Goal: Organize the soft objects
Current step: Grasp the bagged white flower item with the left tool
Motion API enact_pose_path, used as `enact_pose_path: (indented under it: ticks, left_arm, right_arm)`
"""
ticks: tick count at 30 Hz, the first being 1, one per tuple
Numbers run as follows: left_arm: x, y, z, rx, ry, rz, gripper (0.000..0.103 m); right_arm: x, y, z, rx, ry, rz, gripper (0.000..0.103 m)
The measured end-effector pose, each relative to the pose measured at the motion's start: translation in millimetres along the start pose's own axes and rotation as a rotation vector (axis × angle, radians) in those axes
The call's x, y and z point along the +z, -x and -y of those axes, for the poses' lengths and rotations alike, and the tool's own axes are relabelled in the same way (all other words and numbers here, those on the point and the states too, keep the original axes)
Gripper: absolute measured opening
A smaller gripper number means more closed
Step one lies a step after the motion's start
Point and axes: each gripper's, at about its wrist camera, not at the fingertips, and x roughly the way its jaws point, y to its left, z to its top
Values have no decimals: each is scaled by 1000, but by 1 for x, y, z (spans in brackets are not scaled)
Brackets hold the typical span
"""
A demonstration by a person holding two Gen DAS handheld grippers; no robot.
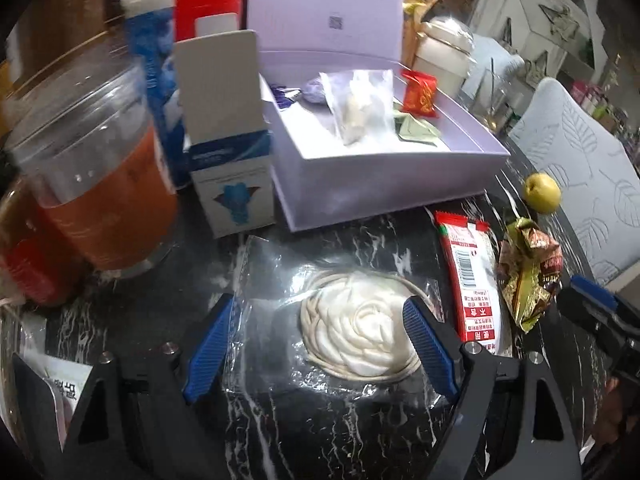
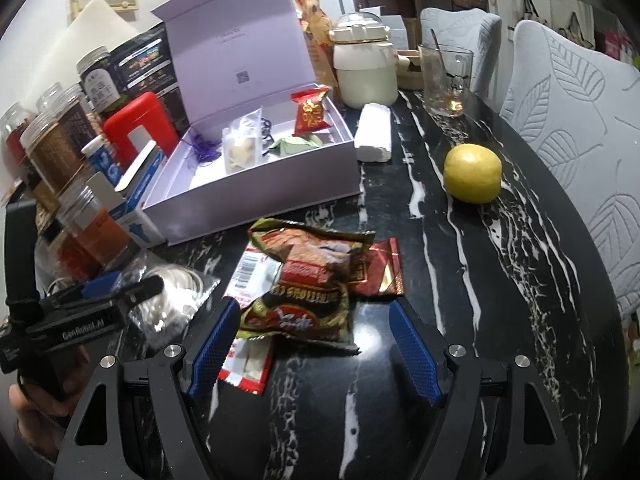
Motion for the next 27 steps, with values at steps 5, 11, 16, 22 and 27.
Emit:
enact_pose_path:
  ticks: [5, 11, 16, 22, 27]
  left_arm:
    - [2, -5, 12, 12, -65, -30, 91]
    - [0, -18, 21, 22, -94, -62, 103]
    - [-1, -21, 28, 45, -124, -59, 103]
    - [-1, -22, 31, 43, -142, -74, 103]
    - [-4, -20, 33, 26, -191, -70, 103]
  right_arm:
    - [4, -3, 4, -2, -8, -2, 78]
    - [3, -8, 7, -5, -18, -17, 78]
    - [2, -5, 12, -8, -34, -15, 78]
    - [1, -2, 16, -2, -51, -11, 78]
    - [-1, -3, 14, 13, -52, -17, 78]
